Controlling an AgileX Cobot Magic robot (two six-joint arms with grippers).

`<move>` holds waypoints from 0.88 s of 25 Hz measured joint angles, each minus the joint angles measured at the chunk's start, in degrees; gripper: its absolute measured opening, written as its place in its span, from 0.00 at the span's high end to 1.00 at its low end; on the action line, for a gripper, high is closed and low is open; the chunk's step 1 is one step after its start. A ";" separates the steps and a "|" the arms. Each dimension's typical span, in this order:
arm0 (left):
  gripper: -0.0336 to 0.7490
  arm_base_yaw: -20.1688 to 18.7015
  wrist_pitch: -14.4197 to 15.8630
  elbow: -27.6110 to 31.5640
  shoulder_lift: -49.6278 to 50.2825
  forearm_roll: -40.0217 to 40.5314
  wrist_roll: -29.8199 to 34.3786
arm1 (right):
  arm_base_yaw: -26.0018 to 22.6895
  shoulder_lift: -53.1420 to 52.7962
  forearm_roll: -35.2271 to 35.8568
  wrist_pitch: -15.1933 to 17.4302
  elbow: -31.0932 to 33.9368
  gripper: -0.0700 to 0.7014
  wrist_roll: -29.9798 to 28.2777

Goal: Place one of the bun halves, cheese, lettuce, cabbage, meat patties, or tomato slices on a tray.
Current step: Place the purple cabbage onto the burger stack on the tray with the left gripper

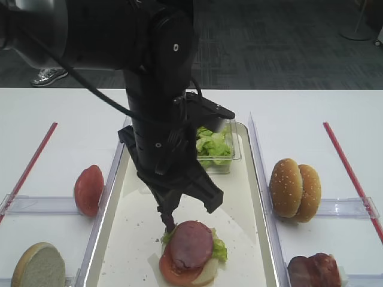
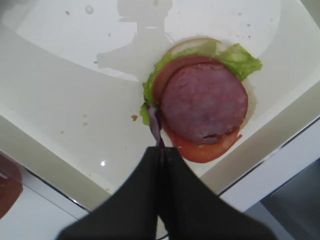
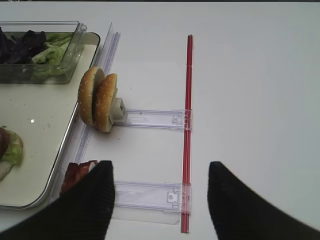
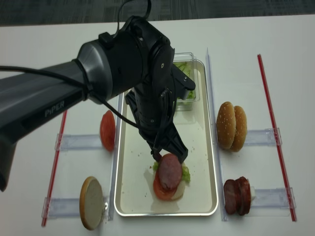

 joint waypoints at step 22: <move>0.98 -1.09 -2.39 -0.74 1.97 -1.31 -0.04 | 0.00 0.00 0.00 0.00 0.00 0.33 0.00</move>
